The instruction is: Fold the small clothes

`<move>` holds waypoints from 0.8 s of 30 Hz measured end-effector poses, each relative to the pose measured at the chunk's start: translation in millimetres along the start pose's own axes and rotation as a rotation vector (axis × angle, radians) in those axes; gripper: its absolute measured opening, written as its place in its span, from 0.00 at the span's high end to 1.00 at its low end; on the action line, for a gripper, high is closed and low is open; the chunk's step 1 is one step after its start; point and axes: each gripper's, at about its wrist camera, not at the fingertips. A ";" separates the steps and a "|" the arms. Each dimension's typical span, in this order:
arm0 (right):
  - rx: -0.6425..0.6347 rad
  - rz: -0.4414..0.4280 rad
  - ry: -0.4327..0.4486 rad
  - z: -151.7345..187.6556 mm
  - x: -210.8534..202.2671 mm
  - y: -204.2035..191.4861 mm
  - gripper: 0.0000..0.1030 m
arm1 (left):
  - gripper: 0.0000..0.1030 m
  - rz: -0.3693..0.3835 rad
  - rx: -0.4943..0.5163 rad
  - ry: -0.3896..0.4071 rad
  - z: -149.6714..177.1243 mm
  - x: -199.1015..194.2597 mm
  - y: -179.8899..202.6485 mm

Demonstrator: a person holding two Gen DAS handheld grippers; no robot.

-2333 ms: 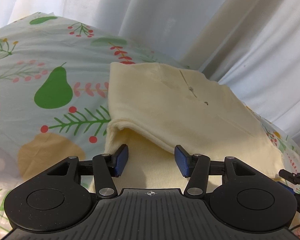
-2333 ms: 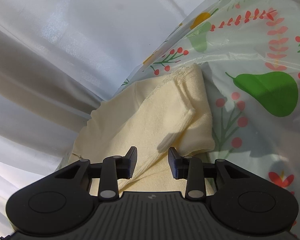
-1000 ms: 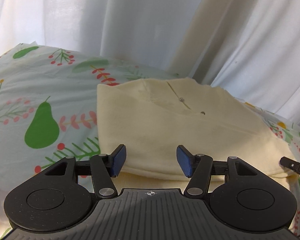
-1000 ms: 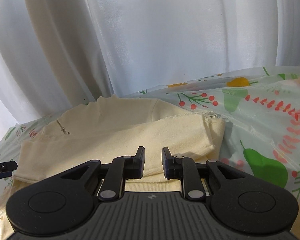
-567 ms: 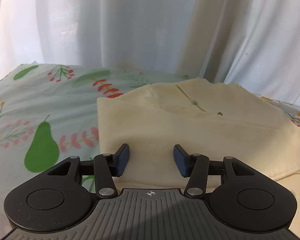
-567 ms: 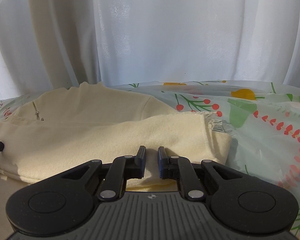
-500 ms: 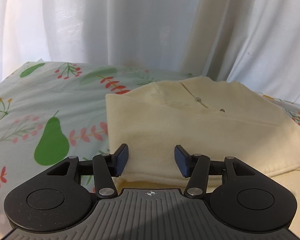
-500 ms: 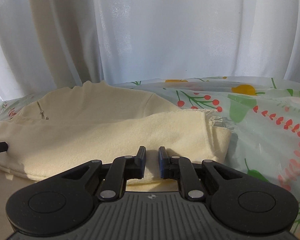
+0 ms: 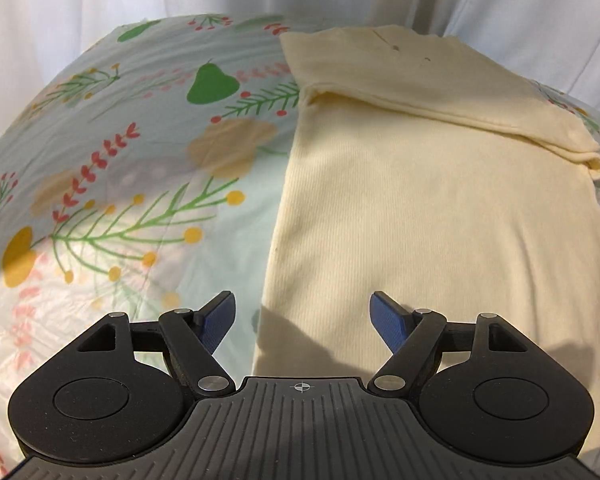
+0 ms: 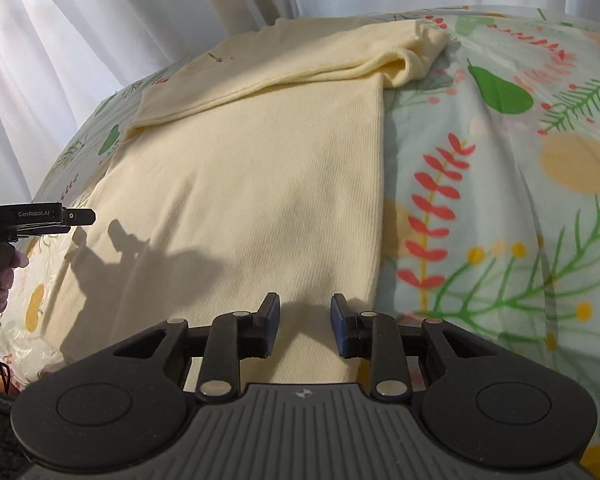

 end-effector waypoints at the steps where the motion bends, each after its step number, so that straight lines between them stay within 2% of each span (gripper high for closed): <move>1: 0.006 0.009 0.001 6.9 -6.2 1.8 0.74 | 0.23 -0.004 -0.004 -0.012 7.1 -3.2 -3.2; 4: 0.003 0.030 0.000 20.5 -17.6 3.2 0.74 | 0.26 -0.004 0.019 -0.046 26.1 -11.1 -11.5; 7: -0.009 0.045 -0.041 30.2 -20.1 7.3 0.70 | 0.29 -0.010 0.007 -0.087 41.9 -17.6 -20.0; 9: 0.008 0.027 -0.035 35.2 -23.6 12.2 0.70 | 0.32 0.015 -0.026 -0.112 52.5 -19.6 -27.4; 12: 0.052 -0.014 -0.024 36.6 -23.2 18.5 0.69 | 0.36 0.031 -0.022 -0.113 58.2 -26.0 -28.6; 14: 0.060 -0.047 -0.024 35.8 -20.2 18.4 0.69 | 0.52 0.060 -0.013 -0.122 59.7 -30.3 -29.0; 18: 0.023 -0.077 -0.030 34.9 -16.7 12.8 0.69 | 0.67 0.132 -0.058 -0.136 61.2 -30.6 -31.9; 19: 0.031 -0.085 -0.032 34.3 -16.3 13.5 0.69 | 0.75 0.132 -0.056 -0.135 61.1 -30.2 -31.9; 20: 0.045 -0.096 -0.033 33.9 -16.5 14.8 0.70 | 0.85 0.133 -0.046 -0.138 60.9 -29.8 -31.4; 21: 0.059 -0.110 -0.037 33.8 -16.3 16.3 0.78 | 0.89 0.144 -0.036 -0.140 60.3 -29.4 -31.3; 24: 0.093 -0.132 -0.053 33.3 -14.0 19.9 0.94 | 0.91 0.144 0.012 -0.131 57.0 -31.1 -27.6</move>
Point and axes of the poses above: each gripper's, at about its wrist camera, not at the fingertips, and x roughly the way its jaws point, y to its right, z to its underside
